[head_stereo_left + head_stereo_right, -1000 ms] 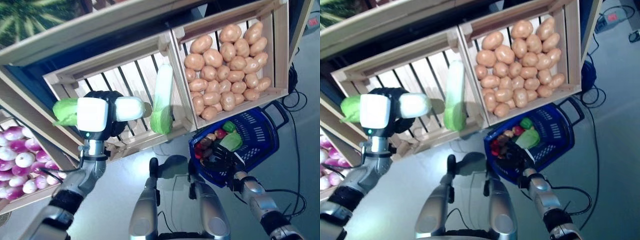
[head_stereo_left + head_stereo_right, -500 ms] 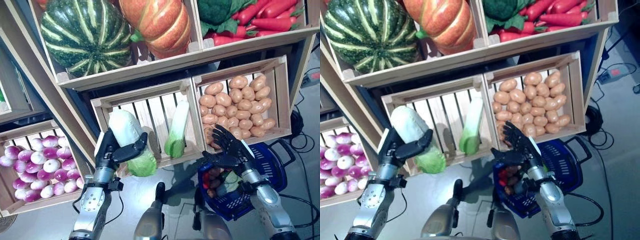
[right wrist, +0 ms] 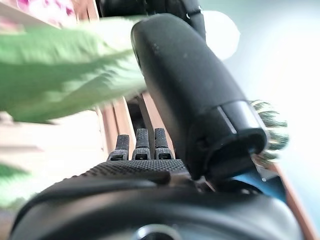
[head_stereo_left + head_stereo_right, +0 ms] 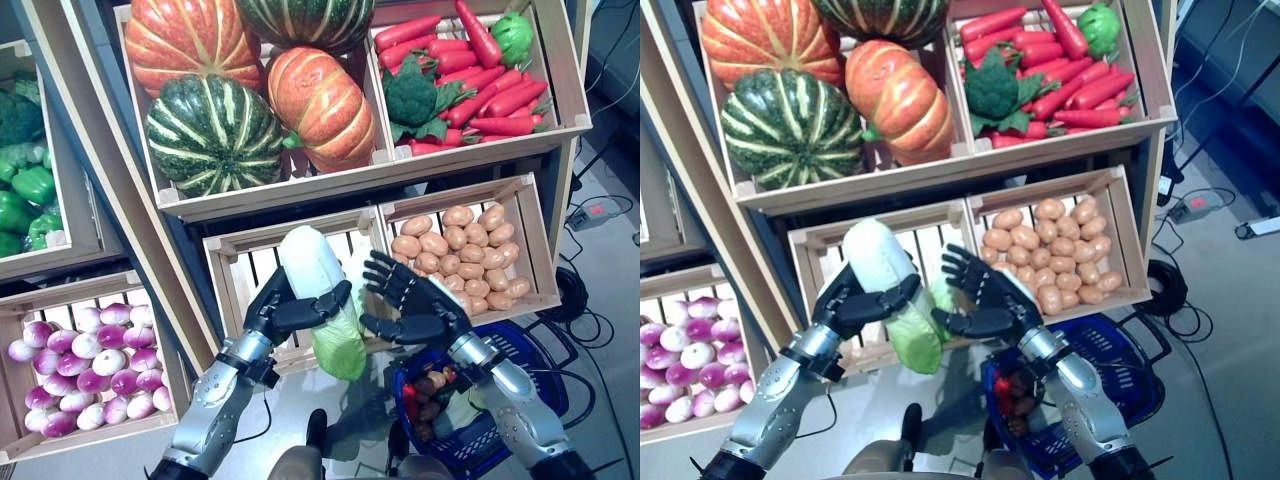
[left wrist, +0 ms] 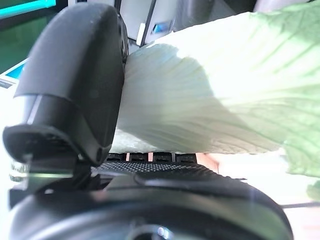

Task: Put vegetables into the basket

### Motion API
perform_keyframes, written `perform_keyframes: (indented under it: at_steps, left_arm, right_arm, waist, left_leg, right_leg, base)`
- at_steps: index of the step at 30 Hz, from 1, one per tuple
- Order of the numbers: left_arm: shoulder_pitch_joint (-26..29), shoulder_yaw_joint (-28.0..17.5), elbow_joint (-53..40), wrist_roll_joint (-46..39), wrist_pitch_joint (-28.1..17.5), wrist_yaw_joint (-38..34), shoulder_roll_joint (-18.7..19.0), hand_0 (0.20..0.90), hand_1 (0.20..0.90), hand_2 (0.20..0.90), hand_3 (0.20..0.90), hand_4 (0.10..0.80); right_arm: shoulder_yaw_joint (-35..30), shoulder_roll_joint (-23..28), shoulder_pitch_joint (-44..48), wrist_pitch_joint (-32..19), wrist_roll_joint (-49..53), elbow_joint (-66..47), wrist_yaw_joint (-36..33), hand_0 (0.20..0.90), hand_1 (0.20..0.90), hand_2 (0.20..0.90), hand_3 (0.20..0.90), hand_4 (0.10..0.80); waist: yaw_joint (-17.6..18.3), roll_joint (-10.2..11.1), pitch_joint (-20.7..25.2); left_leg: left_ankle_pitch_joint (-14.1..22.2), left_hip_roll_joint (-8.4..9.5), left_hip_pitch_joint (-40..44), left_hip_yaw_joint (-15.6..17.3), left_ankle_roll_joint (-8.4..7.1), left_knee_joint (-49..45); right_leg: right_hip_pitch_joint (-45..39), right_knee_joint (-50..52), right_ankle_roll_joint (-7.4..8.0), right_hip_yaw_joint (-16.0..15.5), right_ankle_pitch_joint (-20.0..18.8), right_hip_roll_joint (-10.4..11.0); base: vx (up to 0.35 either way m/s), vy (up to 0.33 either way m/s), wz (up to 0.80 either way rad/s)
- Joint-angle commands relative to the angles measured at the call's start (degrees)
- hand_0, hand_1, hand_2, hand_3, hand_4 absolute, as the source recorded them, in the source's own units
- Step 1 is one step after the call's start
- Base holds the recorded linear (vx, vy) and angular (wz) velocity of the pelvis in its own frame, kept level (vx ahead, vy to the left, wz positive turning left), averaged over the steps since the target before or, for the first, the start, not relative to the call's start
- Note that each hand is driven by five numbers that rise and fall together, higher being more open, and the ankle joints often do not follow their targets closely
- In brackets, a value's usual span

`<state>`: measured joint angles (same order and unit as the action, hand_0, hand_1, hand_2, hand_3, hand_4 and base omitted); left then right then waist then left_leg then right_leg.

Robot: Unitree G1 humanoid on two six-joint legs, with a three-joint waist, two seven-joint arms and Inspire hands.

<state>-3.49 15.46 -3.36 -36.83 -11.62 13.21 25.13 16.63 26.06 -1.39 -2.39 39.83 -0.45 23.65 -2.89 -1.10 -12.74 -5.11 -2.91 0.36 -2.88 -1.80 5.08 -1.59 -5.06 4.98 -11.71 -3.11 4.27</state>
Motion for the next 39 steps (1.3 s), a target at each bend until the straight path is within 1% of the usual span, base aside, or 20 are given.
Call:
perform_keyframes:
  at_steps: [1, 3, 6, 11, 12, 17, 19, 22, 24, 26, 28, 30, 34, 39]
  left_arm:
    - [6.1, 1.1, -6.1, -3.4, -5.8, 1.3, 1.6, 0.300, 0.300, 0.300, 0.300, 0.400]
    - [6.5, 1.8, -5.9, -4.2, -6.1, 0.6, 1.3, 0.300, 0.300, 0.300, 0.300, 0.400]
    - [6.4, 2.2, -6.1, -4.4, -6.8, 0.6, 1.2, 0.300, 0.300, 0.300, 0.300, 0.400]
    - [7.2, 3.2, -6.5, -5.1, -9.0, -0.1, 0.7, 0.300, 0.300, 0.300, 0.300, 0.400]
    - [7.4, 3.3, -6.7, -5.2, -9.6, -0.2, 0.6, 0.300, 0.300, 0.300, 0.300, 0.400]
    - [7.3, 3.3, -7.9, -4.9, -10.1, 0.3, 0.4, 0.300, 0.300, 0.300, 0.300, 0.400]
    - [7.7, 3.6, -8.4, -4.8, -10.4, 0.6, 0.4, 0.300, 0.300, 0.300, 0.300, 0.400]
    - [8.6, 3.9, -8.1, -3.9, -10.2, -0.6, 0.5, 0.300, 0.300, 0.300, 0.300, 0.400]
    - [8.8, 3.5, -7.9, -3.4, -9.8, -1.3, 0.5, 0.300, 0.300, 0.300, 0.300, 0.400]
    - [8.3, 2.1, -8.0, -3.1, -9.2, -1.6, 0.7, 0.300, 0.300, 0.300, 0.300, 0.400]
    - [8.0, 1.3, -8.2, -3.0, -8.9, -1.7, 0.9, 0.300, 0.300, 0.300, 0.300, 0.400]
    - [7.1, -0.5, -8.4, -2.9, -8.5, -1.4, 1.3, 0.300, 0.300, 0.300, 0.300, 0.400]
    - [6.4, -3.0, -8.0, -3.0, -8.1, -1.0, 1.6, 0.300, 0.300, 0.300, 0.300, 0.400]
    - [6.9, -3.3, -7.9, -2.5, -7.5, -1.6, 1.4, 0.300, 0.300, 0.300, 0.300, 0.400]
  right_arm:
    - [3.0, -0.6, 1.3, 0.2, 8.2, -4.3, 4.9, 0.900, 0.900, 0.900, 0.900, 0.800]
    - [4.0, -1.2, 1.2, 2.7, 9.4, -4.1, 4.5, 0.900, 0.900, 0.900, 0.900, 0.800]
    - [4.7, -1.3, 0.9, 4.3, 10.0, -4.3, 5.4, 0.900, 0.900, 0.900, 0.900, 0.800]
    - [6.9, -1.1, 1.1, 7.0, 9.4, -4.1, 4.4, 0.900, 0.900, 0.900, 0.900, 0.800]
    - [7.2, -1.0, 1.3, 8.7, 9.5, -3.7, 4.2, 0.900, 0.900, 0.900, 0.900, 0.800]
    - [8.0, -0.5, 0.9, 11.3, 8.9, -3.7, 4.6, 0.900, 0.900, 0.900, 0.900, 0.800]
    - [8.1, -0.1, 1.1, 11.1, 9.0, -3.5, 5.0, 0.900, 0.900, 0.900, 0.900, 0.800]
    - [7.7, 0.0, 2.0, 9.3, 12.2, -3.0, 3.8, 0.900, 0.900, 0.900, 0.900, 0.800]
    - [6.1, -0.3, 2.4, 7.9, 14.8, -3.1, 2.9, 0.900, 0.900, 0.900, 0.900, 0.800]
    - [3.5, -0.3, 1.9, 6.9, 16.0, -5.0, 0.7, 0.900, 0.900, 0.900, 0.900, 0.800]
    - [2.3, 0.0, 1.5, 6.3, 15.9, -5.9, -0.1, 0.900, 0.900, 0.900, 0.900, 0.800]
    - [-0.2, 0.5, 0.2, 5.7, 15.6, -7.2, -1.1, 0.900, 0.900, 0.900, 0.900, 0.800]
    - [-4.4, 1.4, -1.6, 5.9, 16.1, -8.3, -0.5, 0.900, 0.900, 0.900, 0.900, 0.800]
    - [-5.1, 1.6, -1.7, 7.1, 16.5, -8.5, 1.8, 0.900, 0.900, 0.900, 0.900, 0.800]
  waist:
    - [-1.2, 2.8, 8.4]
    - [-1.0, 2.8, 8.8]
    - [-0.8, 2.9, 9.3]
    - [-0.7, 3.1, 10.0]
    - [-0.7, 3.2, 10.3]
    - [-0.6, 3.3, 10.8]
    - [-0.5, 3.4, 10.9]
    - [-0.5, 3.4, 11.2]
    - [-0.4, 3.4, 11.5]
    - [-0.1, 3.3, 11.6]
    - [0.1, 3.3, 11.7]
    - [0.4, 3.2, 11.8]
    - [1.0, 3.2, 11.8]
    - [1.3, 3.3, 11.9]
  left_leg:
    - [4.1, -0.09, 1.1, 1.0, -1.25, -0.1]
    - [4.4, -0.13, 1.5, 1.1, -1.22, -0.1]
    - [4.7, -0.15, 1.8, 1.3, -1.12, -0.1]
    - [5.1, -0.14, 2.5, 1.3, -1.02, -0.1]
    - [5.2, -0.18, 2.6, 1.3, -1.04, -0.1]
    - [5.1, -0.38, 2.7, 1.5, -1.07, -0.1]
    - [5.1, -0.49, 2.7, 1.5, -1.09, -0.1]
    - [5.0, -0.58, 2.9, 1.6, -1.16, -0.1]
    - [5.0, -0.61, 3.0, 1.7, -1.15, -0.1]
    - [5.0, -0.64, 3.0, 1.9, -1.12, -0.1]
    - [5.0, -0.66, 3.0, 2.0, -1.10, -0.1]
    - [5.0, -0.70, 3.0, 2.4, -1.03, -0.1]
    - [5.0, -0.79, 2.8, 2.7, -0.88, -0.1]
    - [5.0, -0.74, 2.7, 2.9, -0.81, -0.1]
  right_leg:
    - [-2.5, 0.6, 1.71, 0.4, 0.3, 4.4]
    - [-2.7, 0.6, 1.79, 0.7, 0.4, 4.5]
    - [-2.9, 0.5, 1.84, 0.8, 0.5, 4.4]
    - [-3.5, 0.3, 1.94, 1.2, 0.6, 4.5]
    - [-3.6, 0.2, 1.98, 1.2, 0.5, 4.6]
    - [-3.6, 0.1, 1.97, 1.3, 0.4, 4.6]
    - [-3.6, 0.1, 1.98, 1.3, 0.3, 4.6]
    - [-3.7, 0.1, 2.04, 1.4, 0.2, 4.7]
    - [-3.8, 0.1, 2.10, 1.4, 0.2, 4.6]
    - [-3.8, 0.1, 2.19, 1.6, 0.1, 4.6]
    - [-3.7, 0.1, 2.22, 1.7, 0.1, 4.6]
    - [-3.5, 0.1, 2.29, 1.9, 0.1, 4.6]
    - [-3.1, 0.1, 2.24, 2.2, 0.0, 4.5]
    - [-2.9, 0.1, 2.25, 2.5, 0.0, 4.5]
  base:
    - [0.062, 0.013, 0.00]
    - [0.054, 0.013, 0.00]
    - [0.012, 0.004, 0.00]
    - [0.000, 0.000, 0.00]
    - [0.000, 0.000, 0.00]
    - [0.000, 0.000, 0.00]
    - [0.000, 0.000, 0.00]
    - [0.000, 0.000, 0.00]
    - [0.000, 0.000, 0.00]
    - [0.000, 0.000, 0.00]
    - [0.000, 0.000, 0.00]
    - [-0.016, 0.006, -0.01]
    - [-0.033, 0.003, -0.05]
    - [-0.021, 0.002, -0.08]
